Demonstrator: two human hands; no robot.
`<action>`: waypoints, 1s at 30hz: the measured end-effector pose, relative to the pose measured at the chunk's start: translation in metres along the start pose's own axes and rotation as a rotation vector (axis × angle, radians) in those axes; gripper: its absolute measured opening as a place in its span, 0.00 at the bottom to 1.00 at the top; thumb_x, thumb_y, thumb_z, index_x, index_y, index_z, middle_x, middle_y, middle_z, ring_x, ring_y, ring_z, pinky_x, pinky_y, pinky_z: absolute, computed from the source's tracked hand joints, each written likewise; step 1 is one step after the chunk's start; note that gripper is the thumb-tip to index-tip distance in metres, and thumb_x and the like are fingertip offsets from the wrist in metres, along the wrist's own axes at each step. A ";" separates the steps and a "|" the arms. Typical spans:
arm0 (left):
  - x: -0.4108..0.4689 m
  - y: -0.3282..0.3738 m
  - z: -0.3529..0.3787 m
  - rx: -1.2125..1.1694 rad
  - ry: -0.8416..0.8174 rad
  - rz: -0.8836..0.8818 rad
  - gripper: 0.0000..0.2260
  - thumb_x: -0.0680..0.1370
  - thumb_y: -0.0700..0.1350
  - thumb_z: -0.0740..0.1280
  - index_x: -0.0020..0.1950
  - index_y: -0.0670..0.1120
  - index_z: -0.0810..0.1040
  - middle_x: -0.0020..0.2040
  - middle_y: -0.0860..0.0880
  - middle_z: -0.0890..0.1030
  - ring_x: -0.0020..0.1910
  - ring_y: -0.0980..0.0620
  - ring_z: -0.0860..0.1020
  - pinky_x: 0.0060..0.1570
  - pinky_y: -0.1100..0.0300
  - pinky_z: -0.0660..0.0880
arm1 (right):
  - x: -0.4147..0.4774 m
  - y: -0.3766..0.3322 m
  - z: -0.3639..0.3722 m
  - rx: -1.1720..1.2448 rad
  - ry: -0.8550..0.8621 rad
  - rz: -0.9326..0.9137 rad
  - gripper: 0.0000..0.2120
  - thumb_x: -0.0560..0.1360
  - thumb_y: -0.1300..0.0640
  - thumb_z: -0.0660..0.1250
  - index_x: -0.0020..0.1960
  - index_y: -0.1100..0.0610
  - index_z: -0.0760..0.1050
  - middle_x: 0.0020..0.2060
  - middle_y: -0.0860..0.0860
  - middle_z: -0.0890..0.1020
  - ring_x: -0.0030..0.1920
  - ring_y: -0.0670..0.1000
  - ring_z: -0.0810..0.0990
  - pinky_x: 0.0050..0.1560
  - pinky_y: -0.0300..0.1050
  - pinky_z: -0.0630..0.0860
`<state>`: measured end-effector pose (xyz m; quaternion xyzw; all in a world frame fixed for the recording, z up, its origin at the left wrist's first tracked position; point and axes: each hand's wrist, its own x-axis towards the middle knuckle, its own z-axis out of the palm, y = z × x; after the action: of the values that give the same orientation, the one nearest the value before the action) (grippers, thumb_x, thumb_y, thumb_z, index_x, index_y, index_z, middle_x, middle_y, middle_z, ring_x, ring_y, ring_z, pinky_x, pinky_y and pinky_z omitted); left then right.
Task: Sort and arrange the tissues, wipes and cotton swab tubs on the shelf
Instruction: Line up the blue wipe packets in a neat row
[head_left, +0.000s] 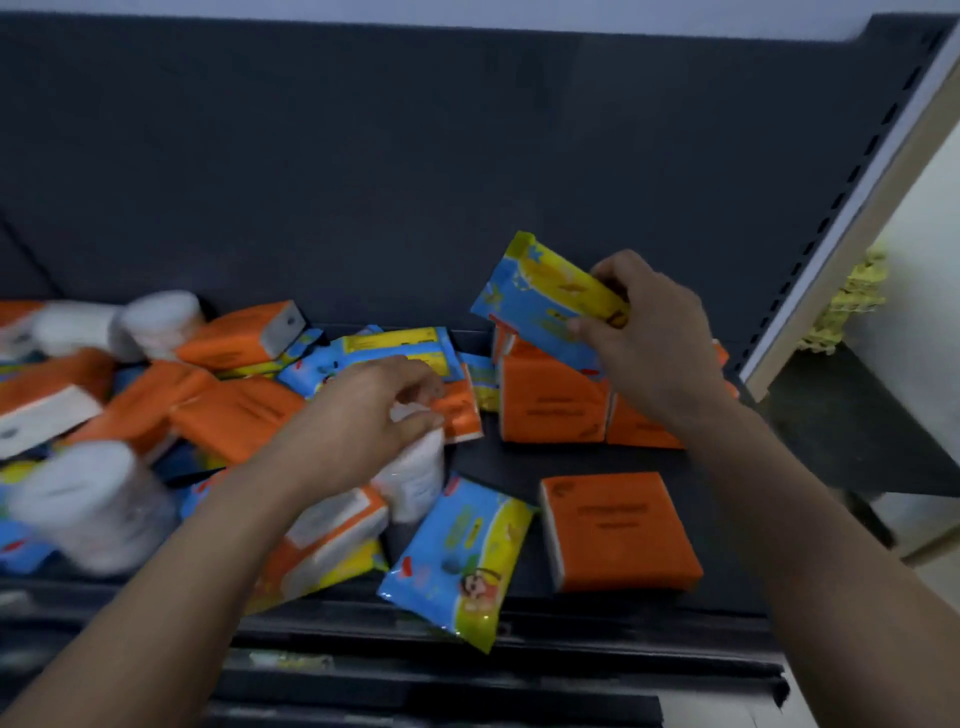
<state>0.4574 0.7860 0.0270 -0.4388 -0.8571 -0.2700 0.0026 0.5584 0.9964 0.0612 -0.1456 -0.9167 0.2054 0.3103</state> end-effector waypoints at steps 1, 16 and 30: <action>-0.005 -0.011 -0.008 0.011 0.026 -0.012 0.09 0.73 0.47 0.69 0.51 0.44 0.79 0.47 0.50 0.79 0.47 0.51 0.77 0.50 0.58 0.72 | 0.002 -0.011 0.008 -0.004 -0.007 -0.012 0.12 0.71 0.56 0.71 0.50 0.54 0.70 0.38 0.45 0.71 0.44 0.54 0.73 0.49 0.51 0.68; 0.049 -0.100 -0.004 0.161 -0.141 -0.144 0.26 0.72 0.47 0.71 0.68 0.46 0.69 0.66 0.48 0.68 0.66 0.48 0.67 0.61 0.58 0.65 | 0.032 -0.037 0.061 -0.075 -0.106 -0.038 0.13 0.71 0.57 0.71 0.53 0.55 0.72 0.38 0.46 0.70 0.46 0.55 0.74 0.49 0.51 0.68; 0.073 -0.102 -0.010 0.299 0.053 -0.069 0.11 0.75 0.45 0.64 0.56 0.44 0.74 0.52 0.45 0.77 0.52 0.43 0.76 0.49 0.48 0.73 | 0.069 -0.029 0.064 0.056 -0.081 -0.042 0.12 0.72 0.56 0.70 0.53 0.53 0.74 0.41 0.48 0.79 0.45 0.52 0.78 0.48 0.51 0.75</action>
<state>0.3336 0.7886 0.0060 -0.3965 -0.9019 -0.1509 0.0809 0.4610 0.9803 0.0637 -0.1090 -0.9253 0.2298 0.2812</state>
